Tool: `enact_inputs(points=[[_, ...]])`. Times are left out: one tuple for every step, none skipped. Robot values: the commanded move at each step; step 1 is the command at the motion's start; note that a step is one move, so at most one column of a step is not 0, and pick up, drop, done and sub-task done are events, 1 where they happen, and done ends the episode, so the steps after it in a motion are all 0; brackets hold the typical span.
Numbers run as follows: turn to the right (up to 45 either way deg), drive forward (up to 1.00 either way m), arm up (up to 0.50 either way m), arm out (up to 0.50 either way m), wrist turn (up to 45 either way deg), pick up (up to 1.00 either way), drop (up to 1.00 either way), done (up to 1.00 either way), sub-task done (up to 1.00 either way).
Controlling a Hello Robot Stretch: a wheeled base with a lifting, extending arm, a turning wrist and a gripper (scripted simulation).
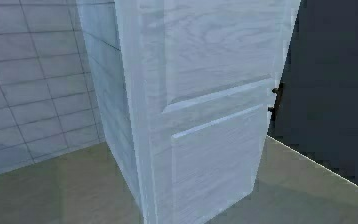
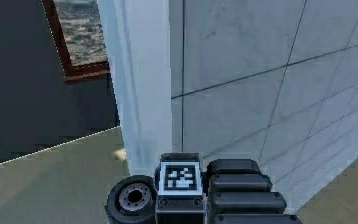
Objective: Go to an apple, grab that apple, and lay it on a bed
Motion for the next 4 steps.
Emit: enact_inputs(points=[[0.0,0.20,0.00,0.00,0.0,0.00,0.00,0.00,0.00],[45.0,0.00,0.00,0.00,0.0,0.00,0.00,0.00,0.00],[6.0,0.00,0.00,0.00,0.0,0.00,0.00,0.00,0.00],[0.0,1.00,0.00,0.00,0.0,0.00,0.00,0.00,0.00]])
